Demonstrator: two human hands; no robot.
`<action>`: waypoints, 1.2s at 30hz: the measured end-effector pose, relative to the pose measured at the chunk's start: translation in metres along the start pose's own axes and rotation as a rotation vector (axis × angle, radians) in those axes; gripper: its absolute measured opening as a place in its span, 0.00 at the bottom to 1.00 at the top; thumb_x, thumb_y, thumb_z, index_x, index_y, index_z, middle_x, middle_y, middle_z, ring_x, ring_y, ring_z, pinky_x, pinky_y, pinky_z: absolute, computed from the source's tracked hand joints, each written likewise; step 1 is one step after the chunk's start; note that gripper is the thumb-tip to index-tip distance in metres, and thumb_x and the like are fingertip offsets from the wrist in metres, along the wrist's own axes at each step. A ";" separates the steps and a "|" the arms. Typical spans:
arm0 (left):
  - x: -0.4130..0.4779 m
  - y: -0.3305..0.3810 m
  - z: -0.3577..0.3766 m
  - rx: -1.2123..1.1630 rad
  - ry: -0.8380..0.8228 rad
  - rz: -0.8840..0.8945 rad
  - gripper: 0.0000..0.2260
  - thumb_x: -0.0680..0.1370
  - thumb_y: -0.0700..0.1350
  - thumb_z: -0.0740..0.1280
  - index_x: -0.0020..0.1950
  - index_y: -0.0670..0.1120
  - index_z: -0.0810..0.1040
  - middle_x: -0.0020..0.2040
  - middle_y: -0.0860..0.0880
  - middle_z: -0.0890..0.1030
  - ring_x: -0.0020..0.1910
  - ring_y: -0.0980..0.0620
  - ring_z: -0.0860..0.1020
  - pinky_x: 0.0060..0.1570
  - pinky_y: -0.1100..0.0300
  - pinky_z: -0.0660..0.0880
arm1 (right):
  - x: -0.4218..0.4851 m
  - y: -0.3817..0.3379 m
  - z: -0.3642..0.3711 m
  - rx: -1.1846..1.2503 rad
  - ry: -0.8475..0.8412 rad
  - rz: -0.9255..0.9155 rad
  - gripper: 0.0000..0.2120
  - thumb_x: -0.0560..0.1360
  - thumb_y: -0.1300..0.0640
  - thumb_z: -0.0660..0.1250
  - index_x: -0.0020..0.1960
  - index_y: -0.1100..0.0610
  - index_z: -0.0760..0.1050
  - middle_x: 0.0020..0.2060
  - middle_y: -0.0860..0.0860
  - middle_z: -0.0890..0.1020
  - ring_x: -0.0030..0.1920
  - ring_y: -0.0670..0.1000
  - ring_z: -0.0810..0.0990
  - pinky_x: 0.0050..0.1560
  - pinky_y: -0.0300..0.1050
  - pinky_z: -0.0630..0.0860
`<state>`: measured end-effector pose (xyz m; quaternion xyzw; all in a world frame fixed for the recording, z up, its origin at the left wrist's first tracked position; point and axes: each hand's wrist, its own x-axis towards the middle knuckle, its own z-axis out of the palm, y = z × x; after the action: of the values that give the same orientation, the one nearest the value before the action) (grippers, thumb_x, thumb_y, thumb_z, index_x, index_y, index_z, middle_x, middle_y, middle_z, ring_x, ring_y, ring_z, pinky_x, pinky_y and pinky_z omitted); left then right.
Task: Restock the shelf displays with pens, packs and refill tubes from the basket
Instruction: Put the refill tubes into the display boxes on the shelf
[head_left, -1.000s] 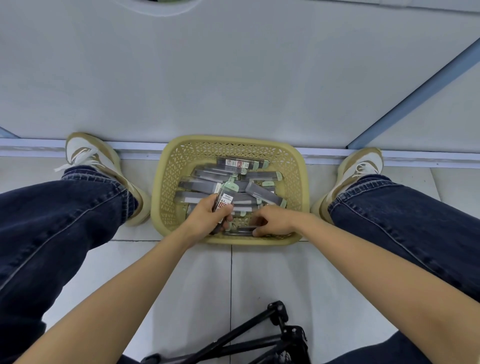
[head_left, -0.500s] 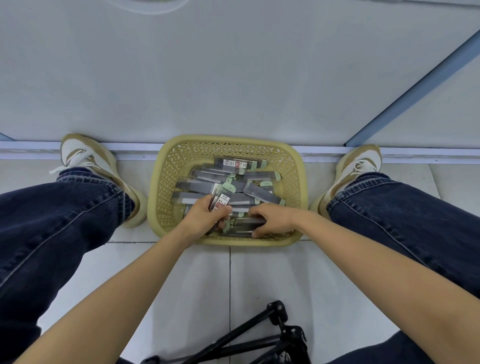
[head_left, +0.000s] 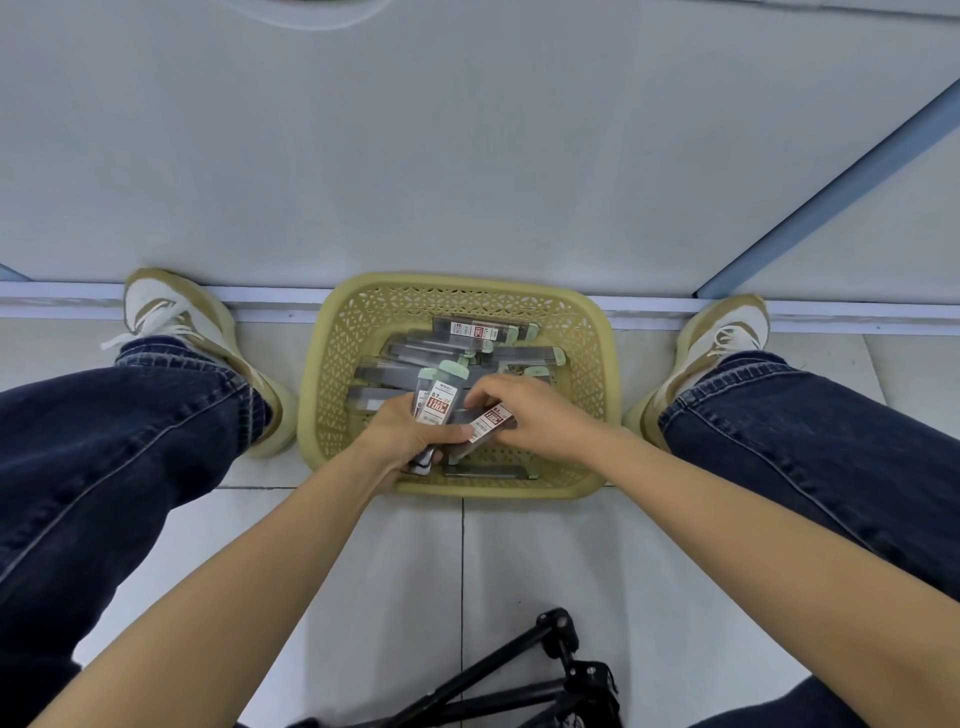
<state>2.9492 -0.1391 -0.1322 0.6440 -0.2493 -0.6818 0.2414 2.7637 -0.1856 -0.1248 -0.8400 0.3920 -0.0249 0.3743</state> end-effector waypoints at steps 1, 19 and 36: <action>0.001 0.000 -0.001 0.011 0.029 -0.002 0.16 0.66 0.40 0.80 0.48 0.41 0.76 0.33 0.42 0.81 0.21 0.55 0.71 0.20 0.66 0.66 | 0.000 0.001 0.000 0.011 0.011 -0.001 0.17 0.71 0.63 0.72 0.59 0.56 0.75 0.56 0.49 0.80 0.57 0.48 0.76 0.59 0.46 0.70; 0.003 0.011 -0.002 -0.163 0.236 0.141 0.05 0.74 0.41 0.73 0.44 0.46 0.77 0.34 0.48 0.82 0.25 0.55 0.76 0.21 0.65 0.71 | 0.003 0.013 -0.018 1.077 0.292 0.413 0.05 0.79 0.65 0.64 0.54 0.63 0.75 0.46 0.57 0.83 0.44 0.49 0.83 0.43 0.38 0.81; -0.003 0.021 -0.002 -0.113 -0.014 0.074 0.05 0.76 0.42 0.71 0.51 0.43 0.79 0.40 0.49 0.86 0.33 0.56 0.82 0.31 0.64 0.77 | -0.001 0.019 -0.029 1.019 0.068 0.227 0.05 0.79 0.62 0.64 0.54 0.60 0.75 0.48 0.55 0.82 0.52 0.53 0.80 0.58 0.51 0.77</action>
<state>2.9518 -0.1535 -0.1166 0.6148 -0.2357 -0.6900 0.3005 2.7416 -0.2102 -0.1161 -0.5023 0.4306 -0.1989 0.7230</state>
